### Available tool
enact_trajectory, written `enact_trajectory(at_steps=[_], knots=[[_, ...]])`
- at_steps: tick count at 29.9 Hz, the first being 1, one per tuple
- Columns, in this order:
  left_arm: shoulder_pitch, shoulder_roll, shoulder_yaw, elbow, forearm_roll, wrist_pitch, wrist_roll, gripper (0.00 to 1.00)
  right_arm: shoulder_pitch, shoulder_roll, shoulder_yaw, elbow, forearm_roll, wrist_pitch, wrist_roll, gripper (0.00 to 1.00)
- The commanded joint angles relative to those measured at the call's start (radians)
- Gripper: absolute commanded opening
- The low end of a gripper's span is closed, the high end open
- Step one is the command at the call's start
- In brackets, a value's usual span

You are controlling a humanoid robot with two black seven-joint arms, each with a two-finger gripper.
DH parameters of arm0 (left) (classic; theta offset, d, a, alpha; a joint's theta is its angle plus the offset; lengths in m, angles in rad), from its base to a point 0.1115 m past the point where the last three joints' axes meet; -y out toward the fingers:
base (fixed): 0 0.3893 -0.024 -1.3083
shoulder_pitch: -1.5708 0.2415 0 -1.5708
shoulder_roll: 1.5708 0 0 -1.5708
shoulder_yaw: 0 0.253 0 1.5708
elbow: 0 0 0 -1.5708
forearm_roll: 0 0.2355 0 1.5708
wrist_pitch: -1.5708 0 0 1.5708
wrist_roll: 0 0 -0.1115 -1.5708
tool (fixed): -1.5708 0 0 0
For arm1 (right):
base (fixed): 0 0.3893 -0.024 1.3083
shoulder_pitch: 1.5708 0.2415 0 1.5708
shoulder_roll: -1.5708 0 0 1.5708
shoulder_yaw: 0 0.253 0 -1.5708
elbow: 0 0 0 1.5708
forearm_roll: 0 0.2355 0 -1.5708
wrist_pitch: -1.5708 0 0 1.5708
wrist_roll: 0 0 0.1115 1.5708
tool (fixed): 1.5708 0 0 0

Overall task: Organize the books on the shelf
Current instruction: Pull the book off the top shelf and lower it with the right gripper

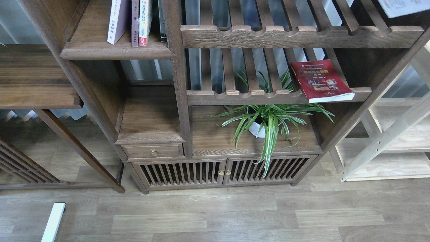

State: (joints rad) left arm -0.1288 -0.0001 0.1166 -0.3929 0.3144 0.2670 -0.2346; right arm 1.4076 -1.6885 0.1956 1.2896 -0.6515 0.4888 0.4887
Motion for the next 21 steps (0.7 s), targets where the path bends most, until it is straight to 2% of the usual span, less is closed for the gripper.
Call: enact_trajectory(at_steps=[1,10,21], knots=[[0.000,0.000,0.000,0.000,0.000,0.000,-0.003,0.94,0.001,-0.033,-0.067,-0.001,-0.005,0.000,0.000,0.07],[0.000,0.000,-0.002,0.000,-0.001,-0.002,-0.009,0.94,-0.001,-0.057,-0.176,-0.004,-0.039,0.000,0.000,0.07],[-0.012,0.000,-0.002,0.000,-0.003,-0.002,-0.012,0.94,0.001,-0.057,-0.399,-0.032,-0.125,0.000,0.000,0.08]])
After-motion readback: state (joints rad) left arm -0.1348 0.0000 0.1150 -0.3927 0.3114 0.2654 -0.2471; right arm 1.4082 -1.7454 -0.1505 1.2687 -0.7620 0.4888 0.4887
